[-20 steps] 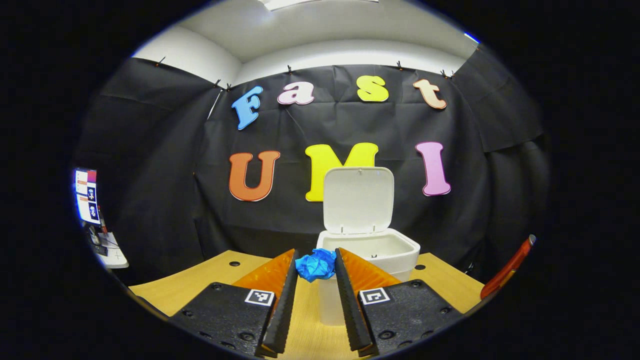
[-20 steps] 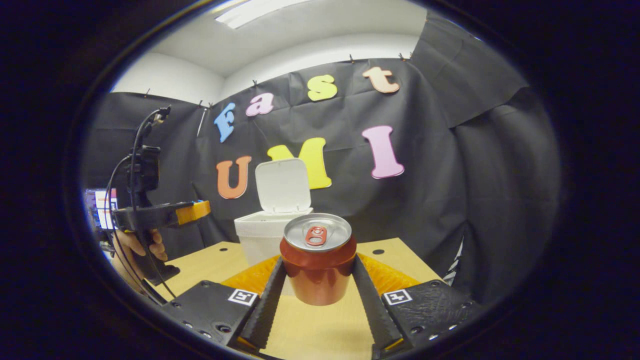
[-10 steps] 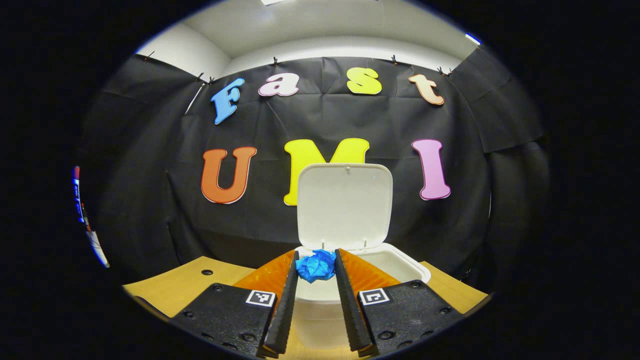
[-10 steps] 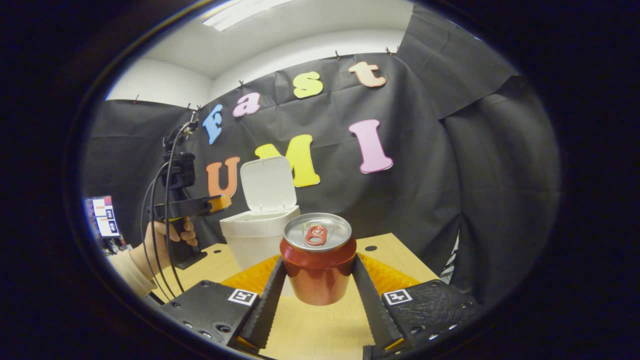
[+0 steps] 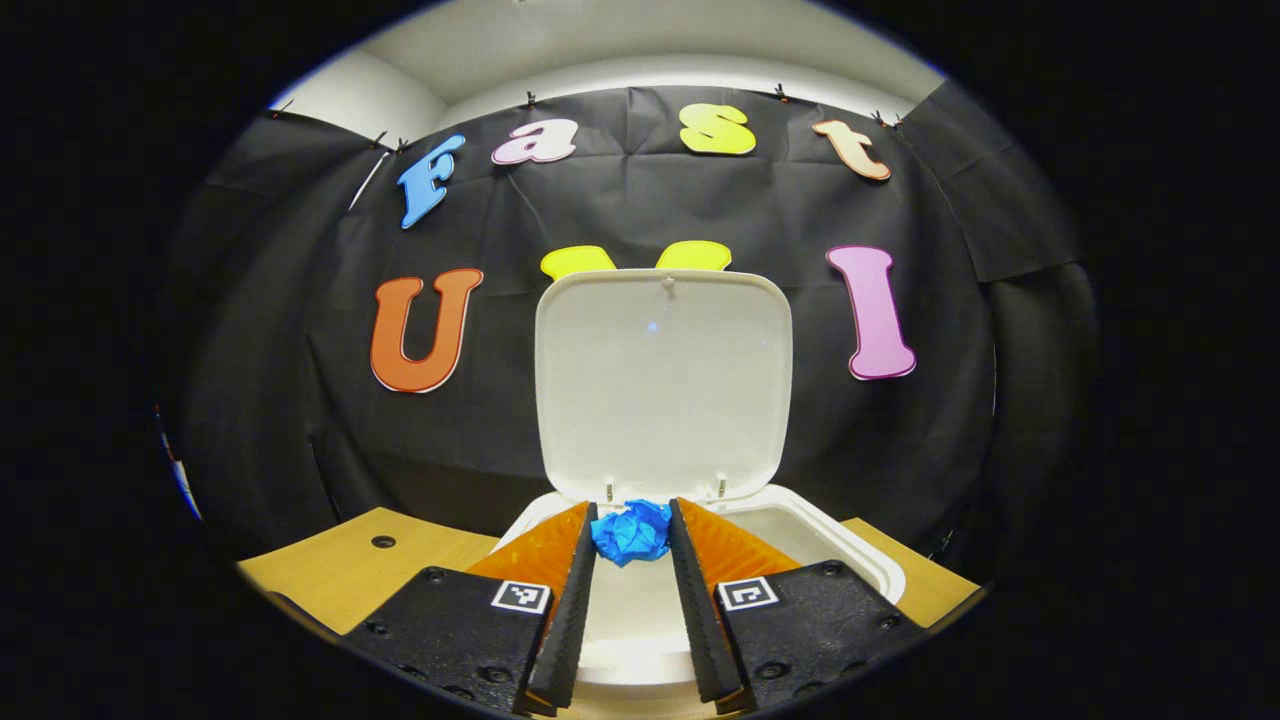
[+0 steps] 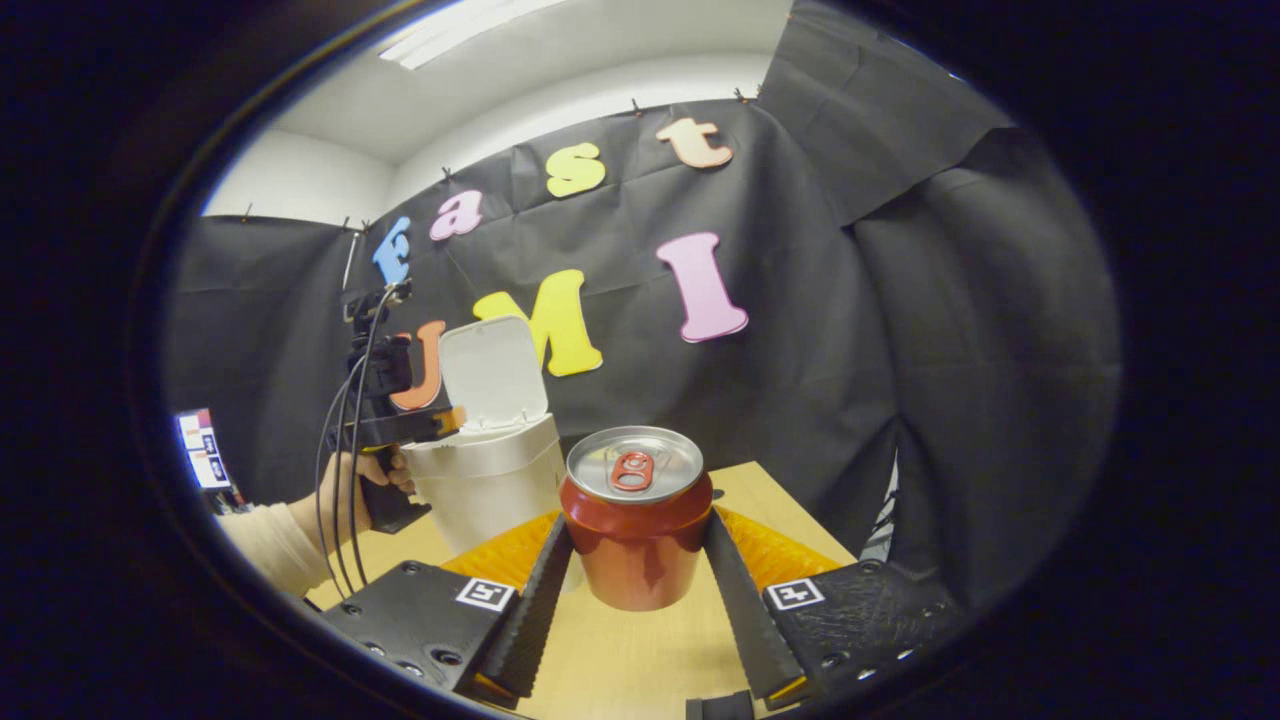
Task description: Press the lid of the desktop garbage bin to open it, pick up the crumpled paper on the desktop and throw it into the bin, then pick up the pop can on the desktop and drop it into the bin, and finally close the garbage bin lid.
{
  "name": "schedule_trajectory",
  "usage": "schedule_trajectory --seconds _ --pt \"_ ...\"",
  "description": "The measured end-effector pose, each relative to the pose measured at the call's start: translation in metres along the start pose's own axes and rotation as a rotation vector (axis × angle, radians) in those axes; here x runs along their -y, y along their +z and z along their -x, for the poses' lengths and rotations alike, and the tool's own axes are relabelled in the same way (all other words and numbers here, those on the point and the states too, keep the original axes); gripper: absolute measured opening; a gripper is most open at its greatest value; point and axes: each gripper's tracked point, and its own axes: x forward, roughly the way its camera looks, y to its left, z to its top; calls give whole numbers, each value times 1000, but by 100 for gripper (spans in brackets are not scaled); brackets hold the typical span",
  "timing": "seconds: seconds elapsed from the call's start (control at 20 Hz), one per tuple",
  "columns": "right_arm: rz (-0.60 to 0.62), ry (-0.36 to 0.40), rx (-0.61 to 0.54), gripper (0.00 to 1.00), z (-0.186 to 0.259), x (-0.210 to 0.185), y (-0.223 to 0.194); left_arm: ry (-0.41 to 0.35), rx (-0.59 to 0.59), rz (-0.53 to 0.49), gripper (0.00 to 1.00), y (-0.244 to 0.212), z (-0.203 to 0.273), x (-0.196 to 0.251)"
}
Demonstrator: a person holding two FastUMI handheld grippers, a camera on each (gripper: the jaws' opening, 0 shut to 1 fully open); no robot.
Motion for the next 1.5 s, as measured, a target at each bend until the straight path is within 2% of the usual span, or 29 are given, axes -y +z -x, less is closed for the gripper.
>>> schedule_trajectory --seconds 0.15,0.25,0.35,0.4,0.45,0.65,1.0,1.2,1.35,1.4,1.5 --pt "-7 -43 -1 76 -3 19 0 -10 -13 6 46 -8 -7 16" --pt "-16 -30 1 76 -2 18 1 -5 -33 34 47 -14 -6 24" --pt "-14 -16 1 76 -1 17 1 -18 -20 16 47 -12 -7 31" --pt "-9 -22 -1 76 -3 19 -1 -30 -22 12 52 -12 -8 36" --pt "-2 -26 -1 76 -3 20 -1 -18 -18 3 47 -12 -7 34" --pt "6 -3 -9 76 -3 14 -4 -16 -12 6 47 -14 -10 35" --pt "18 -11 -18 76 -6 13 -8 -9 3 3 47 -13 -13 34" --pt "30 -7 -20 76 -7 9 -10 -10 18 1 53 -11 -13 33" --pt "34 -9 -27 76 -9 10 -13 18 25 -2 58 -10 -13 25" --pt "34 -12 -28 76 -9 11 -13 28 25 6 72 -11 -13 22" --pt "35 -21 -30 76 -11 13 -13 33 27 5 83 -10 -12 19"
